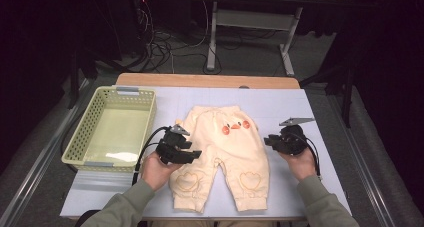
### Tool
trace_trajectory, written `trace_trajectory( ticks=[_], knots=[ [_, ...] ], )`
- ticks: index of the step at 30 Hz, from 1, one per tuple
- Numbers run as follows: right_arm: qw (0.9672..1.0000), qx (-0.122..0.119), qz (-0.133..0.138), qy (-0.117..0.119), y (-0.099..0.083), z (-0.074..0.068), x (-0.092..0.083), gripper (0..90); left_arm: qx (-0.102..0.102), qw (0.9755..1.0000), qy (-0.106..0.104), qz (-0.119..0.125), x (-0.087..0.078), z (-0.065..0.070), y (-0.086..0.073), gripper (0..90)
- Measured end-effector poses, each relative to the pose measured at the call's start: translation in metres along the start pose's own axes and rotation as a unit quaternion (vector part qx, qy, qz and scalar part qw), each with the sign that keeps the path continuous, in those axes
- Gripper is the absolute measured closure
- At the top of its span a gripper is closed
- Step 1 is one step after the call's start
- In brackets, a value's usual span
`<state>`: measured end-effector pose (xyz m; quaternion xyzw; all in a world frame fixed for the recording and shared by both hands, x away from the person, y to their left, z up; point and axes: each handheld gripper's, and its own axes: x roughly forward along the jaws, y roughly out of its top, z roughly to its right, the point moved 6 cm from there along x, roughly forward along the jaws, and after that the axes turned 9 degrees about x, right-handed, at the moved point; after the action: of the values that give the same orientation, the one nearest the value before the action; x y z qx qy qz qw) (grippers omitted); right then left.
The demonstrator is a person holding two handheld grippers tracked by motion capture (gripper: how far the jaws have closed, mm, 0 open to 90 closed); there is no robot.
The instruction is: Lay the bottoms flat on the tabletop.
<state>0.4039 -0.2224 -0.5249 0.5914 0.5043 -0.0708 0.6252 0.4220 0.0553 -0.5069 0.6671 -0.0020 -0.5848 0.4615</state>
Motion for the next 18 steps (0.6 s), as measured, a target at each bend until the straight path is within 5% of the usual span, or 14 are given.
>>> trace_trajectory(
  ticks=[5, 10, 18],
  knots=[
    [0.9999, 0.004, -0.003, -0.011, 0.007, 0.006, -0.002, 71.8, -0.002, 0.9997, -0.011, 0.023, -0.009, 0.005, -0.011, 44.7],
    [0.9989, -0.002, -0.004, -0.047, 0.018, 0.020, -0.004, 71.1, 0.005, 0.9997, -0.004, 0.024, -0.013, 0.011, -0.024, 44.6],
    [0.9971, 0.038, 0.006, -0.066, 0.037, 0.045, 0.004, 67.3, 0.005, 0.9995, -0.014, 0.027, -0.016, 0.019, -0.038, 42.8]
  ],
)
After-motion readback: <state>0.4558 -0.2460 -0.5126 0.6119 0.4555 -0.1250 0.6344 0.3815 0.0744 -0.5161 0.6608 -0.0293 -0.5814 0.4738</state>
